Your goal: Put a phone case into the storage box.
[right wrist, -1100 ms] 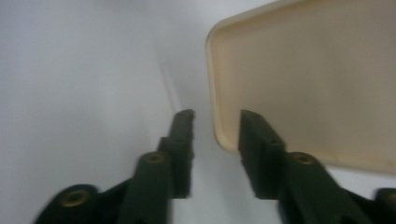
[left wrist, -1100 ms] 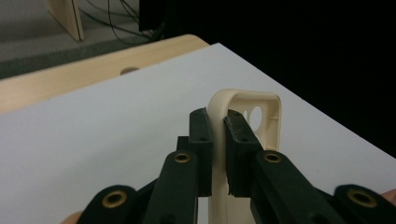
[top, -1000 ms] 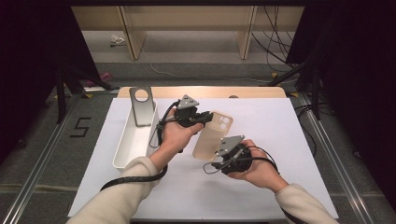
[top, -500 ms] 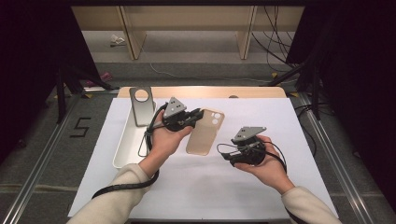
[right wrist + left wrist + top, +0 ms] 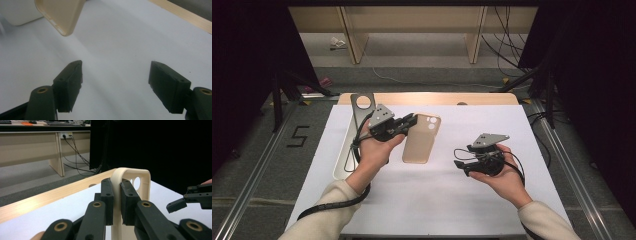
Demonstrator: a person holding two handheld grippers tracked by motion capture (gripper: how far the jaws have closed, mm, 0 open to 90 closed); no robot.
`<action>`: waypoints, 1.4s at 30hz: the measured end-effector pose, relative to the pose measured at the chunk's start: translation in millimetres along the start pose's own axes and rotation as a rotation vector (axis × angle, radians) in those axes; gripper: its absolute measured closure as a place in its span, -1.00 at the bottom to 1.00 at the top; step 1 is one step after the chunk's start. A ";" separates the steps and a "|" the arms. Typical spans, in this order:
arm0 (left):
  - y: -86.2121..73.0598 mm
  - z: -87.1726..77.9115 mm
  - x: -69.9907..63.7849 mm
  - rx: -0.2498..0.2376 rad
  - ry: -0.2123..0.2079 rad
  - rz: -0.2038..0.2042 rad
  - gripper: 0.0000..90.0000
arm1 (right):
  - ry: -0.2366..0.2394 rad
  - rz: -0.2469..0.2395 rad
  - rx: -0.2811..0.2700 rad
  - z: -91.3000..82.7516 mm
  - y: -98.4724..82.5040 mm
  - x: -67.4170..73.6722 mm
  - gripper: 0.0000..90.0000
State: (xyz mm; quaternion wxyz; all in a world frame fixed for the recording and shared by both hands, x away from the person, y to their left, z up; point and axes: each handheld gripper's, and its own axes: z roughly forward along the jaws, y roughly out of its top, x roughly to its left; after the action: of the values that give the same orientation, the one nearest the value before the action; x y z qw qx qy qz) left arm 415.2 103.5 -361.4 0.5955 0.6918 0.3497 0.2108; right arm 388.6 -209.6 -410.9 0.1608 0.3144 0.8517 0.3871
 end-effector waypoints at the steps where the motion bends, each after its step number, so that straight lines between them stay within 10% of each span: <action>1: 0.5 -1.8 1.4 -0.004 0.004 -0.003 0.83 | 0.000 0.006 -0.005 -0.6 -0.6 -0.9 -0.39; 42: 29.2 -43.9 35.8 -0.073 0.074 -0.007 0.83 | -0.084 0.153 -0.104 -24.4 -22.5 -24.0 -0.63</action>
State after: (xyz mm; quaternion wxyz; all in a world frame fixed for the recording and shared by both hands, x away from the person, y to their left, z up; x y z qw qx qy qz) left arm 414.8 158.2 -328.6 0.6078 0.6600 0.3662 0.2467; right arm 384.8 -250.3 -411.4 0.1824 0.3860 0.7965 0.4282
